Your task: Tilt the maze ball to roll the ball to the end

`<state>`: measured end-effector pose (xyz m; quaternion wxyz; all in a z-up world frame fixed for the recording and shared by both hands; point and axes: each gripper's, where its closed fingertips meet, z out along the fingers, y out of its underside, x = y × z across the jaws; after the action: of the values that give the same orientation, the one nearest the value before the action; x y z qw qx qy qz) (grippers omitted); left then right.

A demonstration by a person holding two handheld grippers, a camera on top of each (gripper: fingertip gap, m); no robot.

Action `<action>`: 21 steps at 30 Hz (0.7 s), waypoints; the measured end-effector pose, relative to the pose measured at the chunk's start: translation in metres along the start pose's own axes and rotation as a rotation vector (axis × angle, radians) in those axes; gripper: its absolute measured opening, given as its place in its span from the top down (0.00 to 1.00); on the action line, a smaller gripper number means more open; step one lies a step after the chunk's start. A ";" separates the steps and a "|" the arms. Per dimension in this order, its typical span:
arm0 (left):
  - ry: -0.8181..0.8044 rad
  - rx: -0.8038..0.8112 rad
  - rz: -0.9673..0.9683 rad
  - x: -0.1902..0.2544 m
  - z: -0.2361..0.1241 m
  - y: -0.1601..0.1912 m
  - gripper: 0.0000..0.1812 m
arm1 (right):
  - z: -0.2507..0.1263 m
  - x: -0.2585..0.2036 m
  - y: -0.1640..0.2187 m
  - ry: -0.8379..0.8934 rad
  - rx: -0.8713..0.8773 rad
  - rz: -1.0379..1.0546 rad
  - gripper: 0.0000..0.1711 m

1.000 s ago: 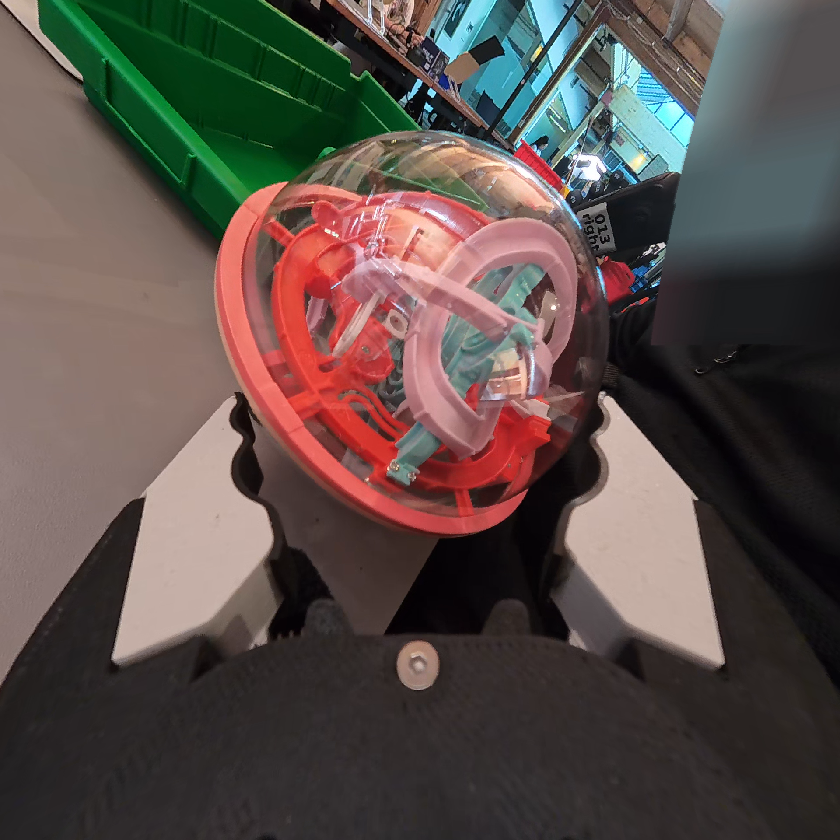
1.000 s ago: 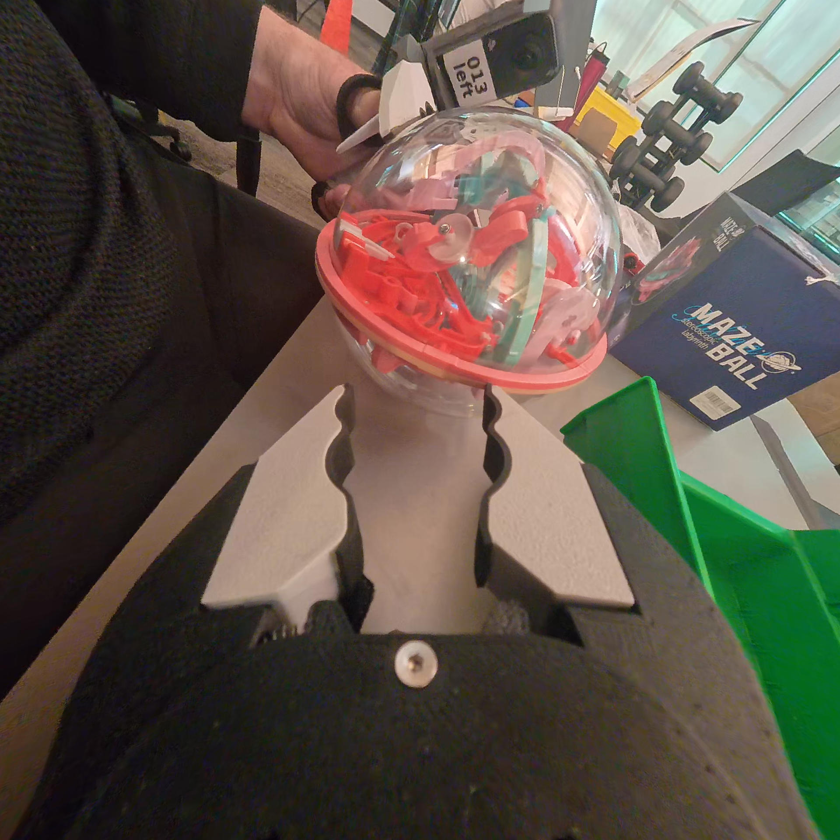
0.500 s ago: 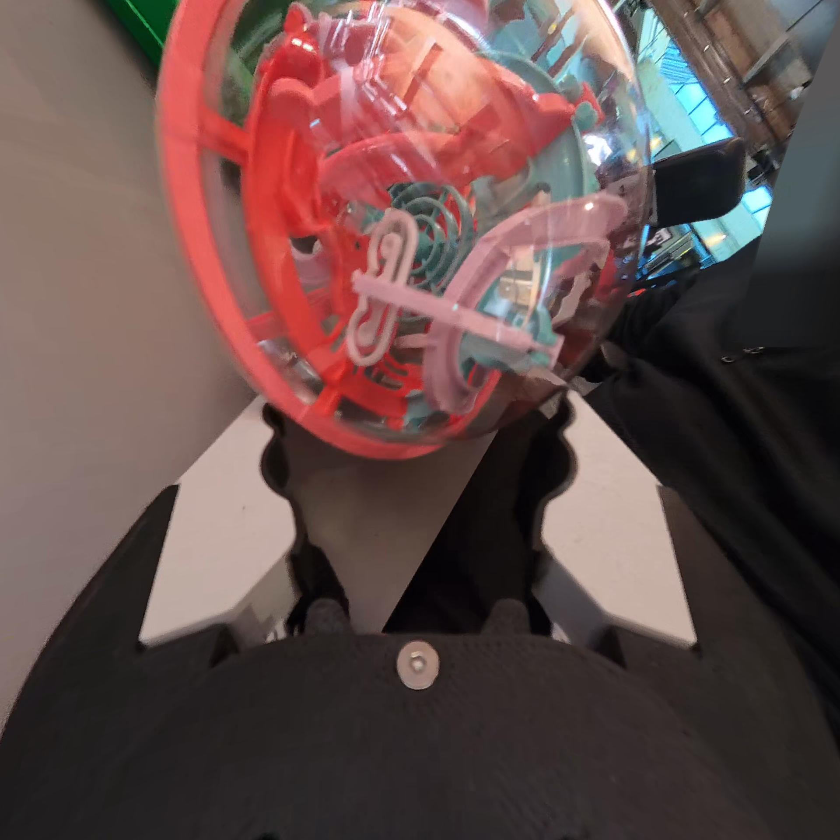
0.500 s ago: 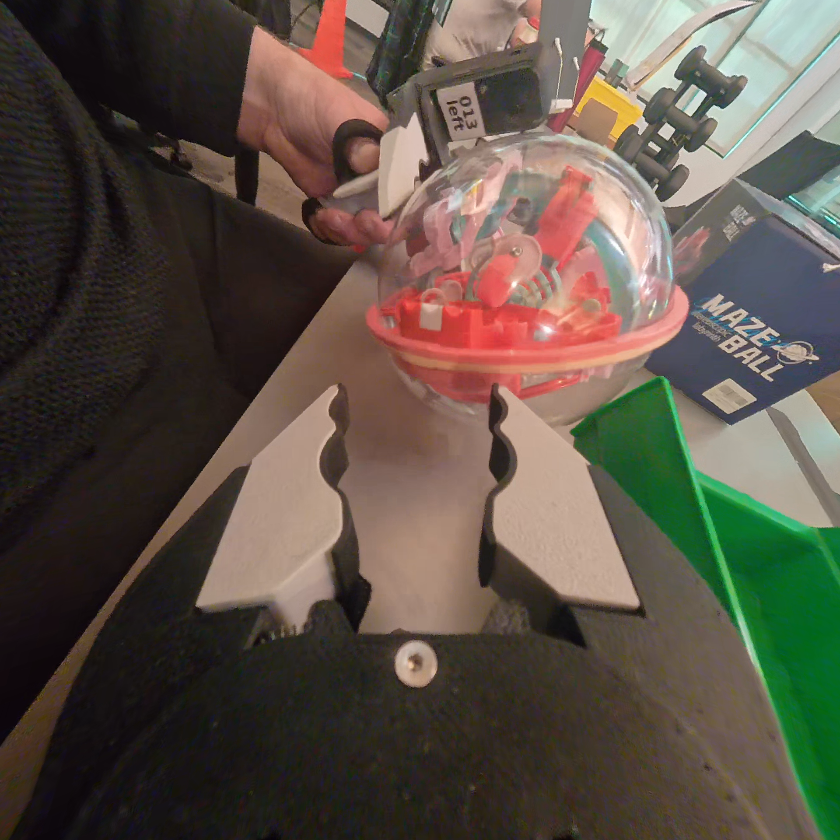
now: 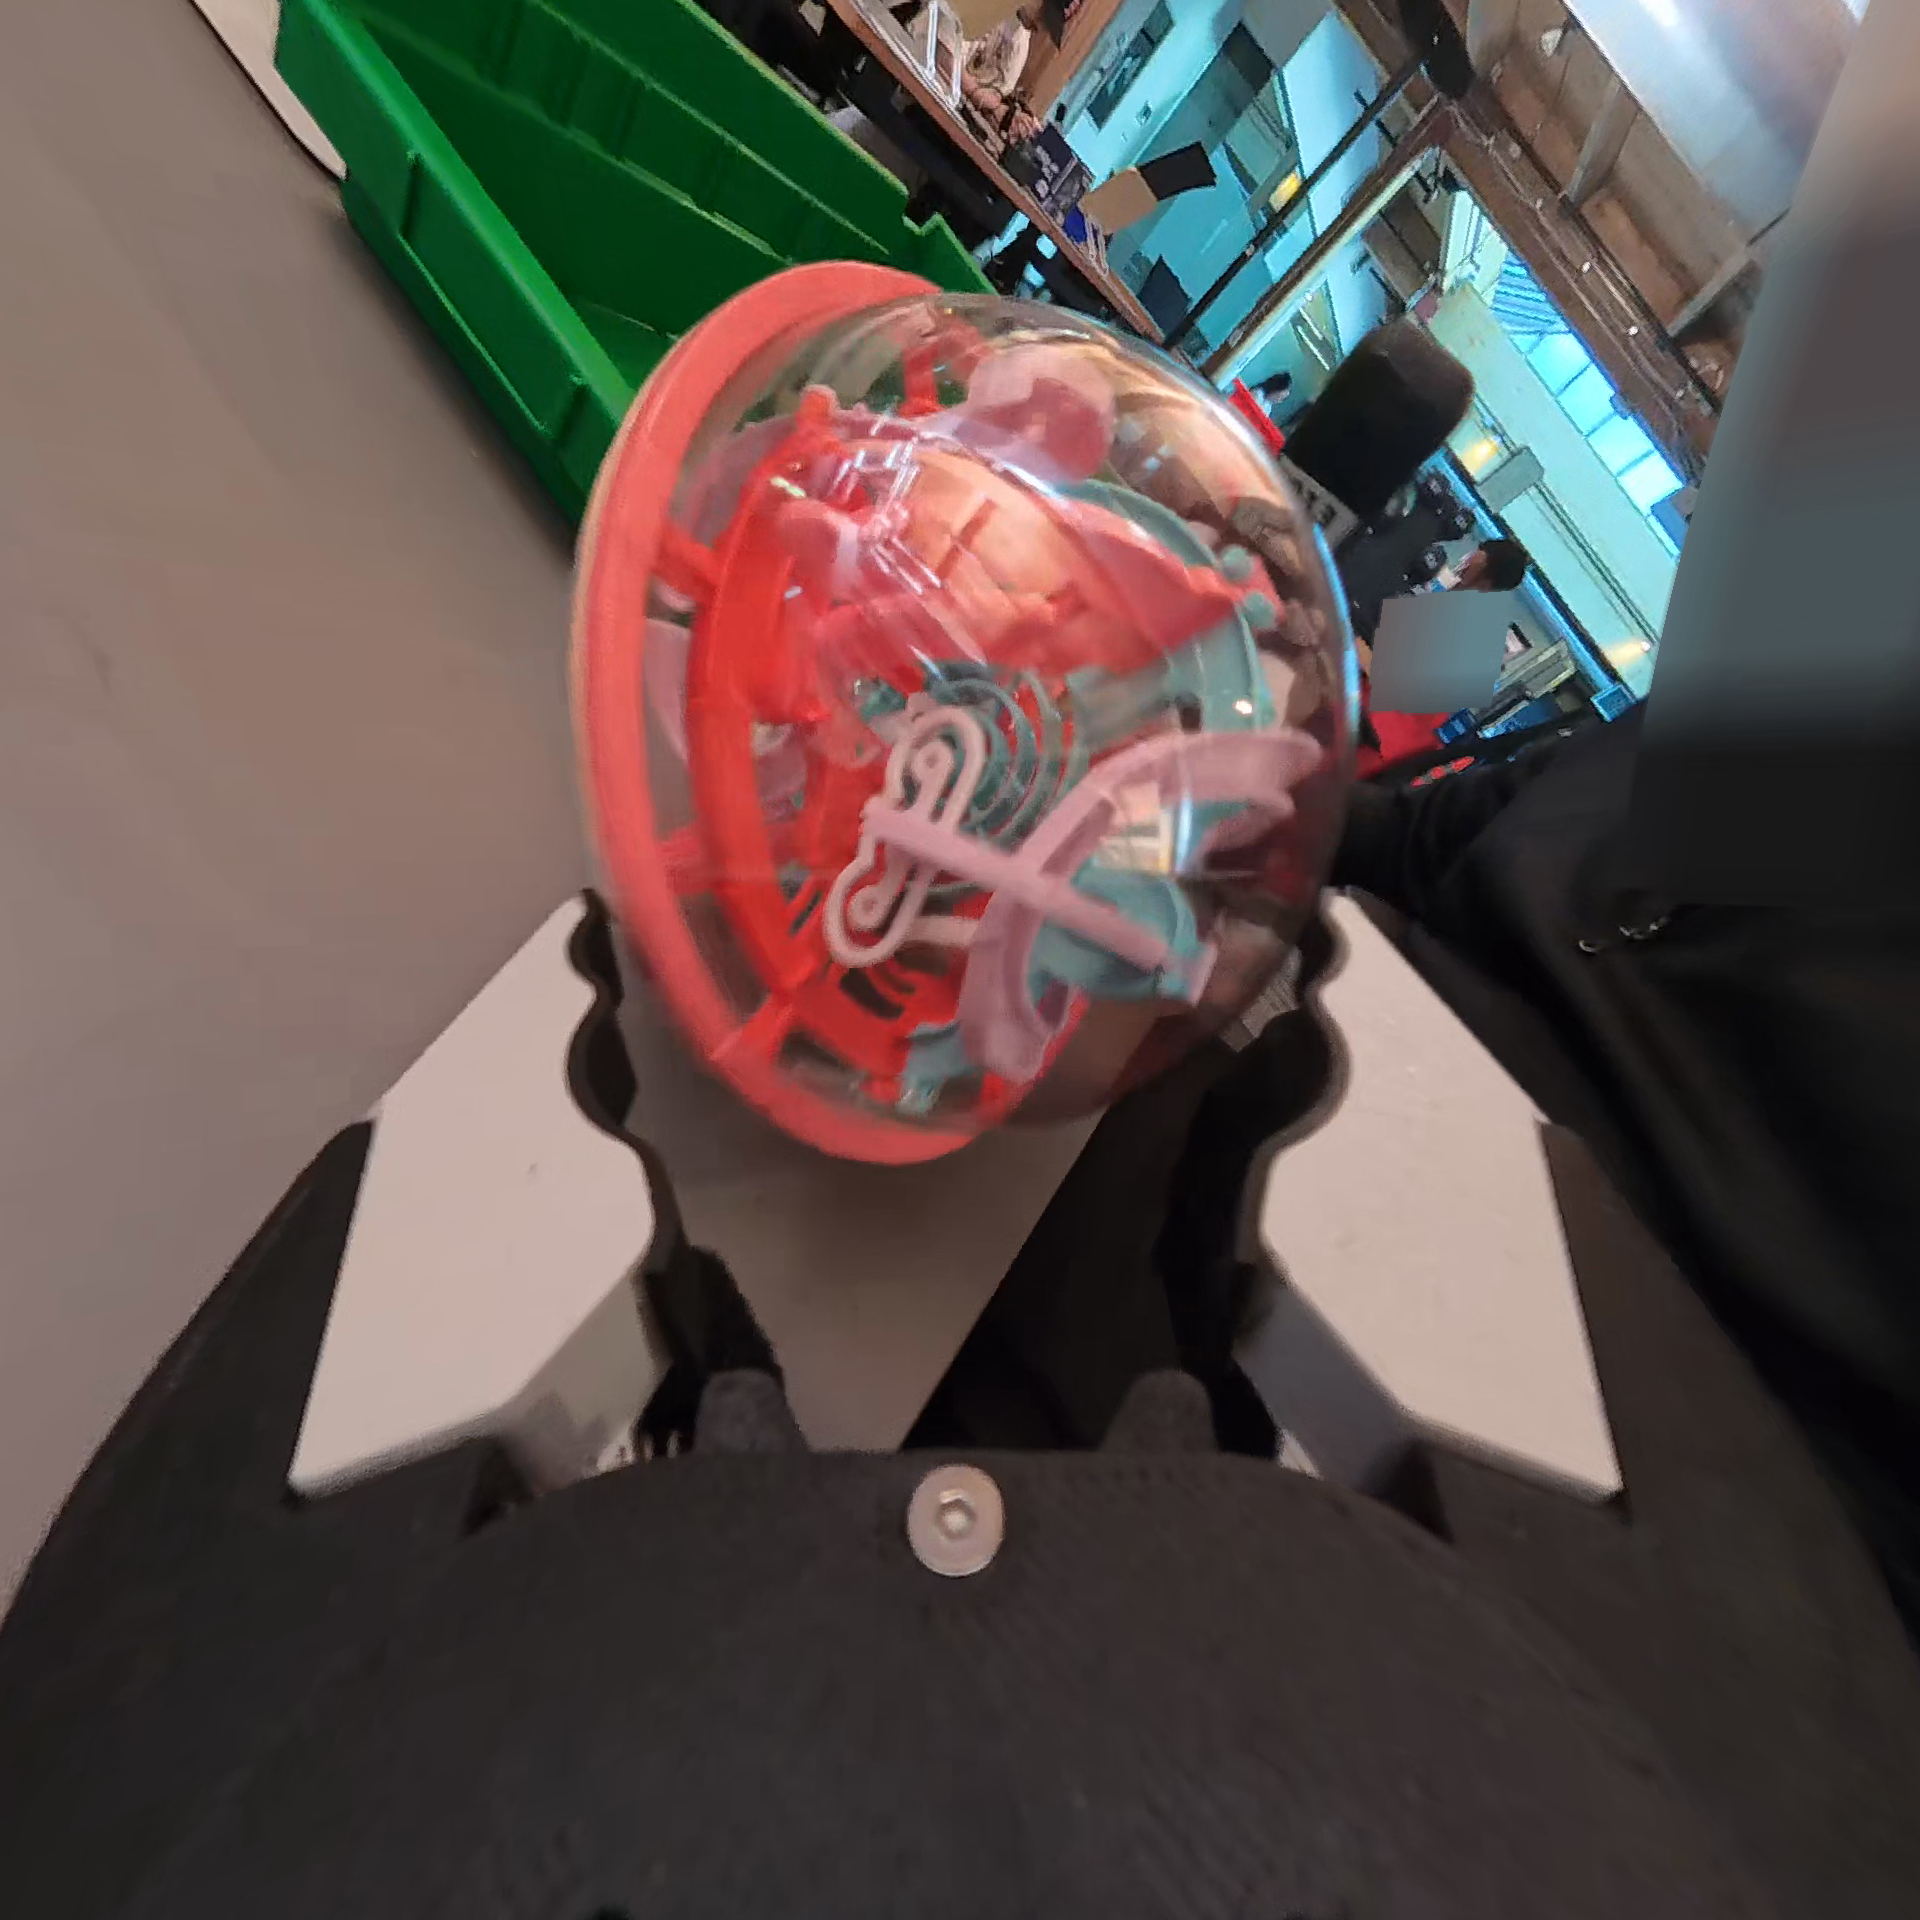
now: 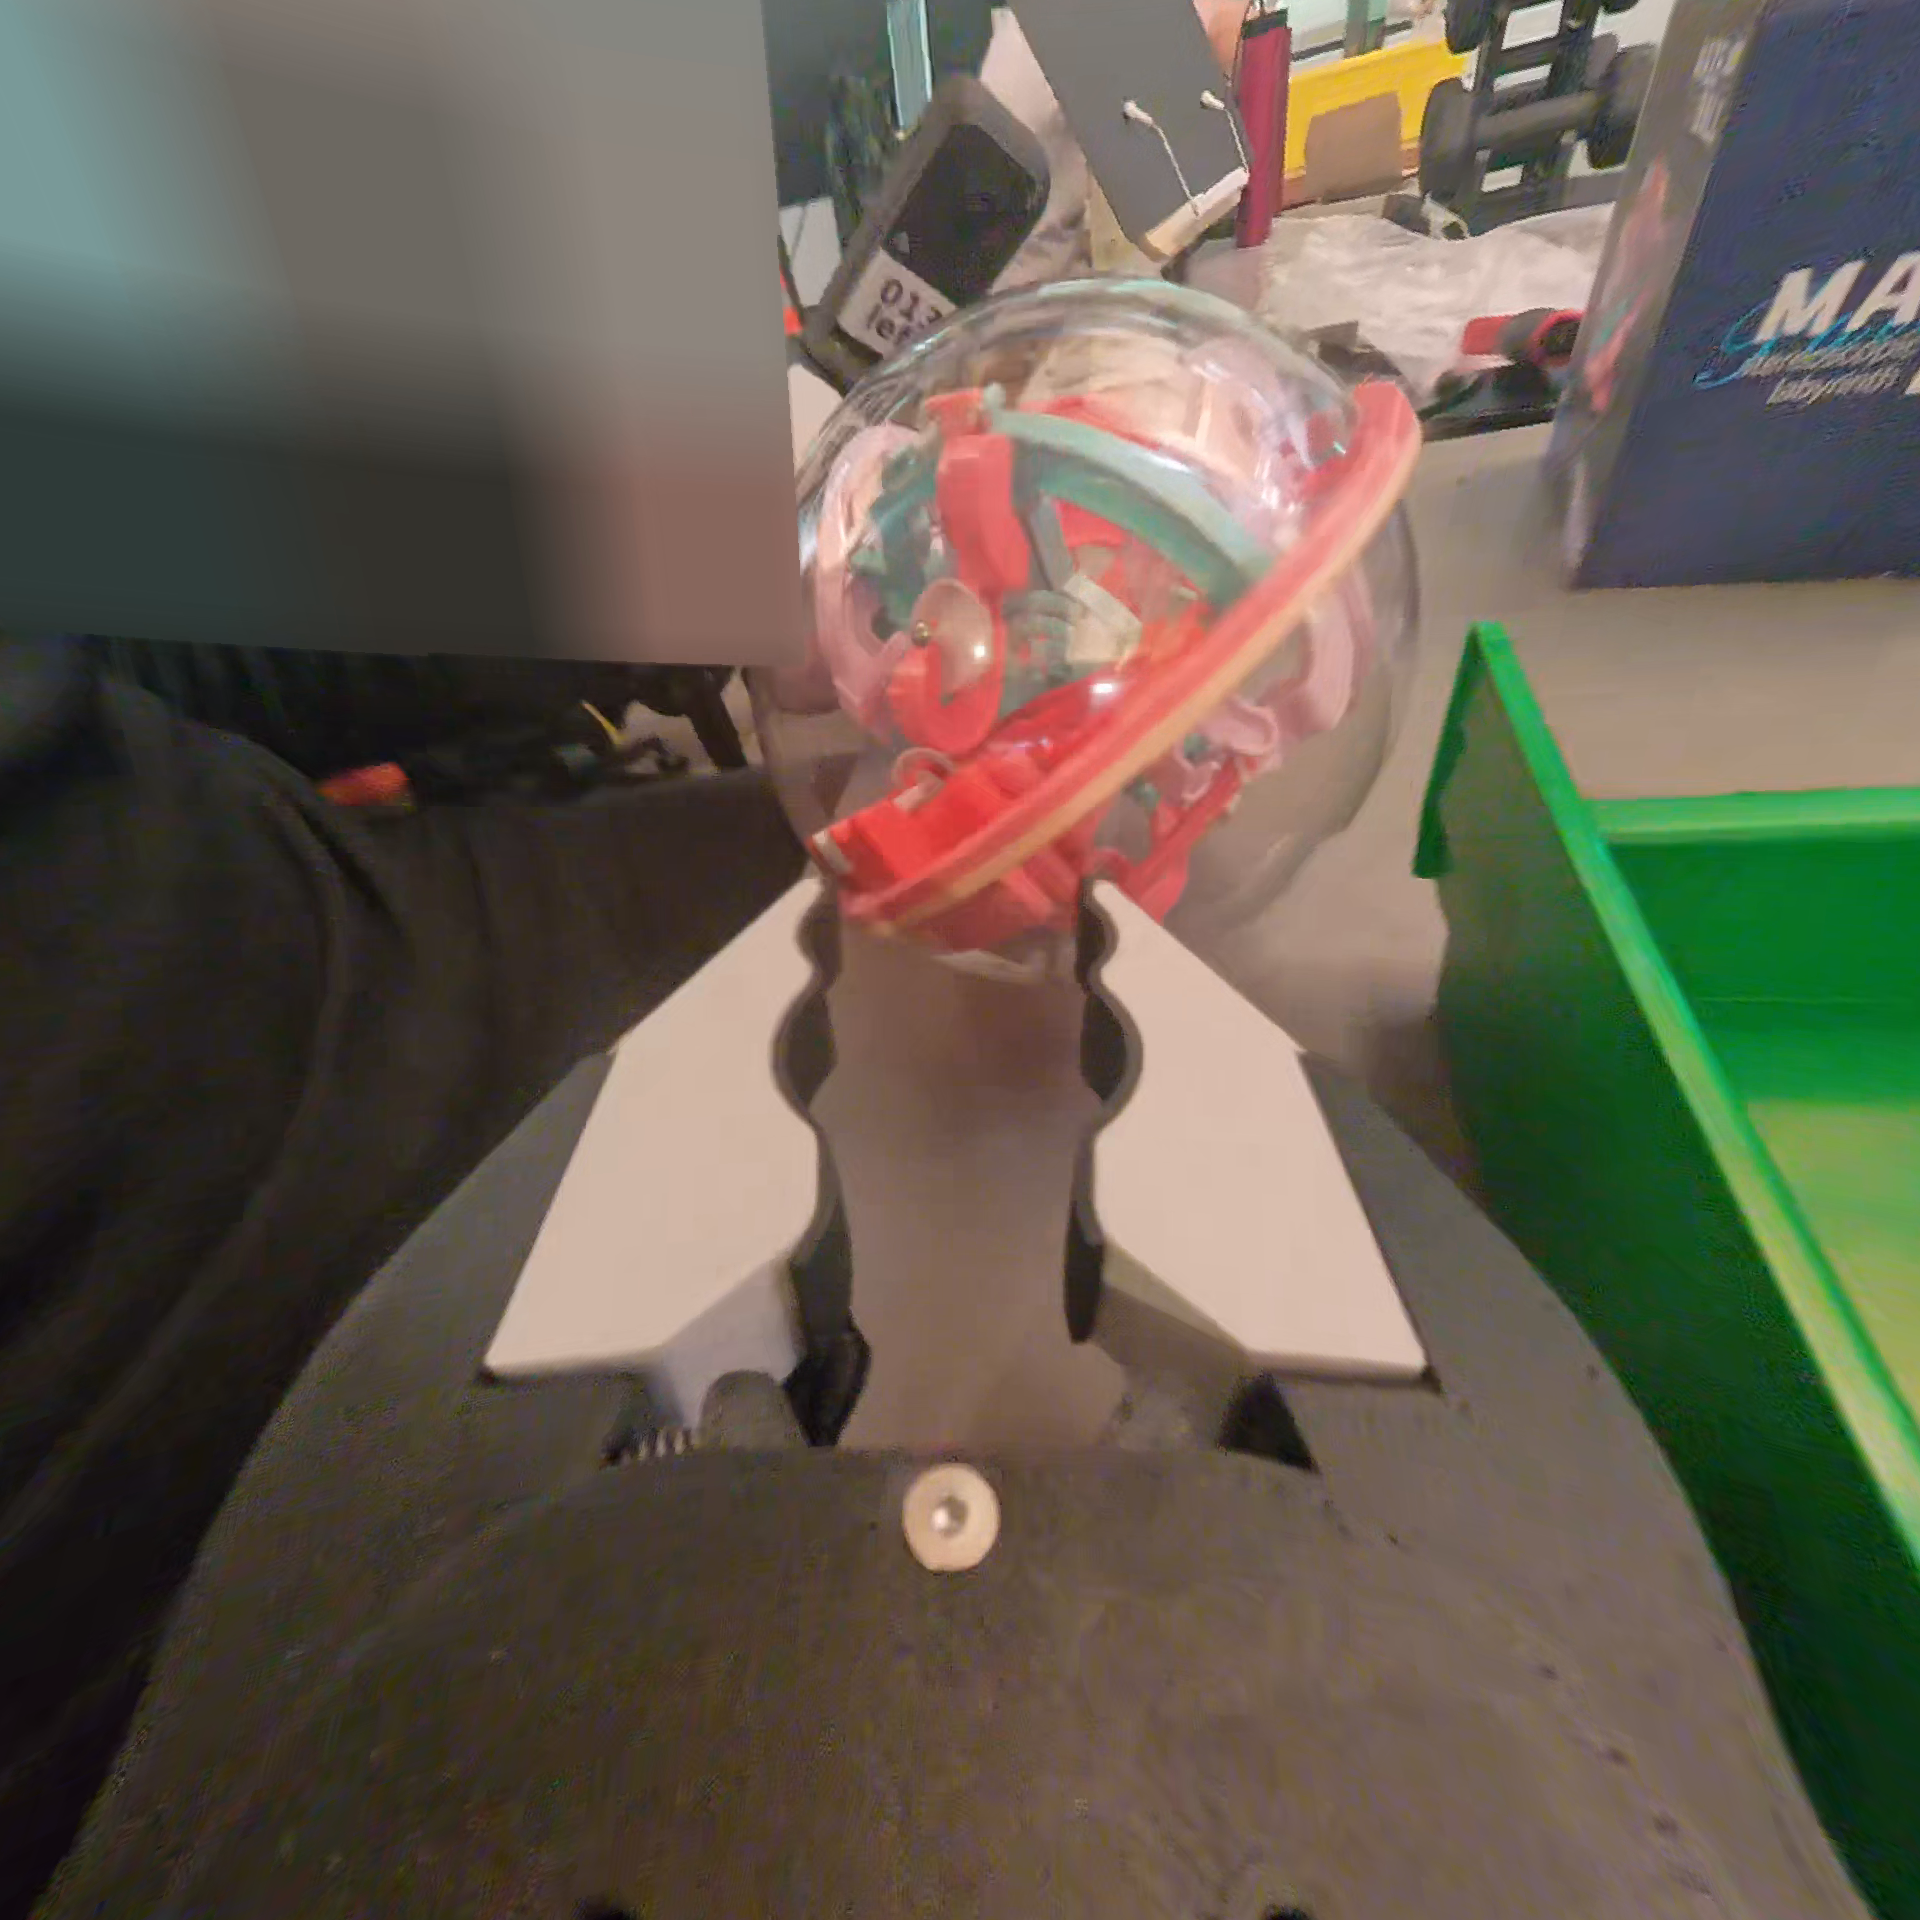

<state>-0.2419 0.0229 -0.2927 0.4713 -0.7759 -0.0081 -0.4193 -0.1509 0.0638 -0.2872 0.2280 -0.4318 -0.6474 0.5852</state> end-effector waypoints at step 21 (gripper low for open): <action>-0.088 0.031 0.073 0.002 0.011 0.004 0.26 | 0.002 0.009 0.006 -0.045 -0.096 0.293 0.54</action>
<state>-0.2321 0.0280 -0.2963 0.4975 -0.7860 -0.0069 -0.3671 -0.1560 0.0700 -0.2954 0.1047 -0.5188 -0.6096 0.5901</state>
